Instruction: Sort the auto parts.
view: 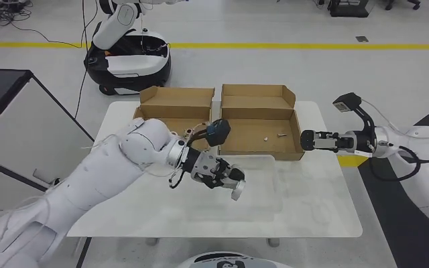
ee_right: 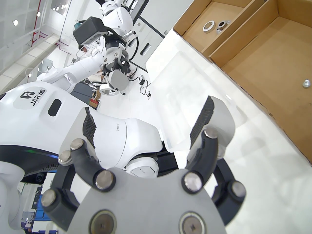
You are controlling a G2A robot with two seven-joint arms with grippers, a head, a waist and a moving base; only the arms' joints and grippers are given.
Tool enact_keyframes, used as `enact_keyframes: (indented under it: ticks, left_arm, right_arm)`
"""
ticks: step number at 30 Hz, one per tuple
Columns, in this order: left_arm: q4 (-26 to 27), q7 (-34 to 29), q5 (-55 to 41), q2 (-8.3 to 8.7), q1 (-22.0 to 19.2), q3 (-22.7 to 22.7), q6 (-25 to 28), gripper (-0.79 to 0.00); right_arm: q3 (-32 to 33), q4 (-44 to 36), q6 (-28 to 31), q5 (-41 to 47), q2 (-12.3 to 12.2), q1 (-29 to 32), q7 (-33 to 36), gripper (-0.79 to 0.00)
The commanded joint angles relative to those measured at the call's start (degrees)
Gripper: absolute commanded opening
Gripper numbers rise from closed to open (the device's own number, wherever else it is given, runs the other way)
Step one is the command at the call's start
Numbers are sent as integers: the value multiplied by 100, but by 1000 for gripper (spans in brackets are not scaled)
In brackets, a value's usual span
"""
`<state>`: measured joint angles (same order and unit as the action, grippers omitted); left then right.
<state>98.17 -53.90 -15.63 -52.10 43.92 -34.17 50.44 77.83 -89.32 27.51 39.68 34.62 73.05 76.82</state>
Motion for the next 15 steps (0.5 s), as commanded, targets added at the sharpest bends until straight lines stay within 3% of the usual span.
enact_keyframes:
  ticks: [1, 12, 15]
  left_arm:
    - [5, 228, -64, 50, -38, 71, 222, -785]
    - [-1, 260, -64, 59, -45, 82, 255, -785]
    - [-35, 809, -239, 28, 137, -9, 252, -785]
  right_arm:
    - [0, 0, 0, 0, 0, 0, 0, 0]
    - [0, 0, 0, 0, 0, 0, 0, 0]
    - [0, 0, 0, 0, 0, 0, 0, 0]
